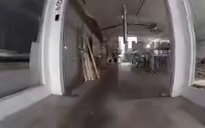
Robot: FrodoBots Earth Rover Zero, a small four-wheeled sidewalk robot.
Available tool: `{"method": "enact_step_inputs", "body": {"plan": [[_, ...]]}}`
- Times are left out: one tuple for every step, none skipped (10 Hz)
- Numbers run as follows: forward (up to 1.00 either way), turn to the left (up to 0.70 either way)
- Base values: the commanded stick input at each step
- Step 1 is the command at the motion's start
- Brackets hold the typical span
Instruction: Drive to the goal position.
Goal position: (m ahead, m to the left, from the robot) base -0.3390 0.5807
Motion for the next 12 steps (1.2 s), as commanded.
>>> {"method": "enact_step_inputs", "body": {"plan": [[0.70,0.14],[0.70,0.14],[0.70,0.14],[0.70,0.14],[0.70,0.14],[0.70,0.14],[0.70,0.14],[0.70,0.14],[0.70,0.14],[0.70,0.13],[0.70,0.11],[0.70,0.04]]}}
